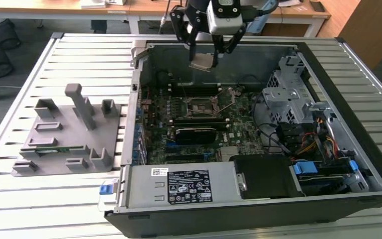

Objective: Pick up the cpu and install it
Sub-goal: 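Place the cpu into insertion slot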

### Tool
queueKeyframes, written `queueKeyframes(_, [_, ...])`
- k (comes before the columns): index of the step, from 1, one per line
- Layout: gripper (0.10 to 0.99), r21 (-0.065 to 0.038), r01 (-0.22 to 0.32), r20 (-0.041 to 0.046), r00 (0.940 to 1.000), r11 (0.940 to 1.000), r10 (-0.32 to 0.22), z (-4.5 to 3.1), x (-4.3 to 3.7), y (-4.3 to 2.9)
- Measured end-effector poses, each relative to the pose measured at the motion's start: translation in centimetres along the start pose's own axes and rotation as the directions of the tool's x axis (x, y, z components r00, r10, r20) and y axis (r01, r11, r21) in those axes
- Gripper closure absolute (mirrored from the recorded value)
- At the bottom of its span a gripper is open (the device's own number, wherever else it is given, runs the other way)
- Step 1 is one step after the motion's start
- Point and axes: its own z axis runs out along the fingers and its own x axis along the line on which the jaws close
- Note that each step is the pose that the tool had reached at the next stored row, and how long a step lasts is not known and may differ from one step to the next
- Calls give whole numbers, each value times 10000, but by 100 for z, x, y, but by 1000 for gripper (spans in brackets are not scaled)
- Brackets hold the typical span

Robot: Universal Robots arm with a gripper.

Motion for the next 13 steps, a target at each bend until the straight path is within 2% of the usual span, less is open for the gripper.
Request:
queueKeyframes(6, [557, -12, -870, 44, 9962, 9962, 870, 1, 1, 2])
queueKeyframes(13, [557, -27, -1798, 90, 9837, 9837, 1798, 2, 2, 5])
